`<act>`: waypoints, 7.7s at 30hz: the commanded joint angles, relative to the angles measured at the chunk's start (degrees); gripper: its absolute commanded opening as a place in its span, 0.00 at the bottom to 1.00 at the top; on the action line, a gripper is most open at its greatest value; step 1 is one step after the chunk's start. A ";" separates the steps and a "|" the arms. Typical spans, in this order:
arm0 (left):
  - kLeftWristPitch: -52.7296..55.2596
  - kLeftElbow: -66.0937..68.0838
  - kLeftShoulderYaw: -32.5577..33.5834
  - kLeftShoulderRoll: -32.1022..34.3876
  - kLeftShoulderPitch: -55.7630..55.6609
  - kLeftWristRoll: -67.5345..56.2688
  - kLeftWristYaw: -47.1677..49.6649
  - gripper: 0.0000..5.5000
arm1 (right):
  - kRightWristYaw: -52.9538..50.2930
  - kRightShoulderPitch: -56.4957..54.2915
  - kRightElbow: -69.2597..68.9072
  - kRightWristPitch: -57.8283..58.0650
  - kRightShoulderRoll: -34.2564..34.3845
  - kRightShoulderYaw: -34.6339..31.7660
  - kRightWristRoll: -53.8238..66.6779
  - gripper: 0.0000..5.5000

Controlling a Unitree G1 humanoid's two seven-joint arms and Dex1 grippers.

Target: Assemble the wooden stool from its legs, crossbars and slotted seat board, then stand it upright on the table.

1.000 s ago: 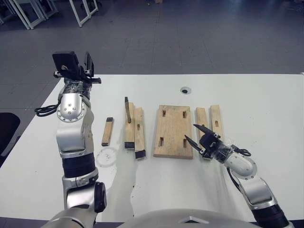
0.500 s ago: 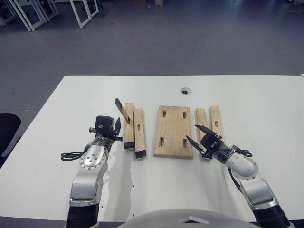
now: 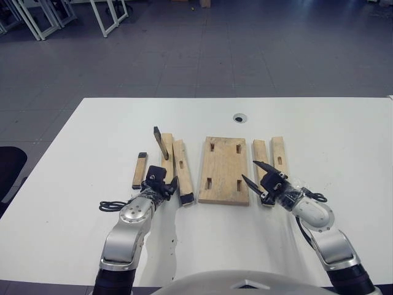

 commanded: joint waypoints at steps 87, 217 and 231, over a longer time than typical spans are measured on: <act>-2.83 3.43 21.51 17.27 -20.97 -86.24 -10.78 0.57 | 2.01 -26.45 -0.86 56.05 -8.52 -23.67 100.69 0.37; -56.53 25.14 -26.99 35.23 -12.87 28.06 -36.87 0.57 | 32.28 -36.92 32.90 39.38 -8.06 -1.17 30.59 0.65; -56.32 24.94 -26.44 35.18 -12.06 27.77 -37.23 0.57 | 10.31 -57.31 17.73 35.66 -5.60 -24.88 37.16 0.80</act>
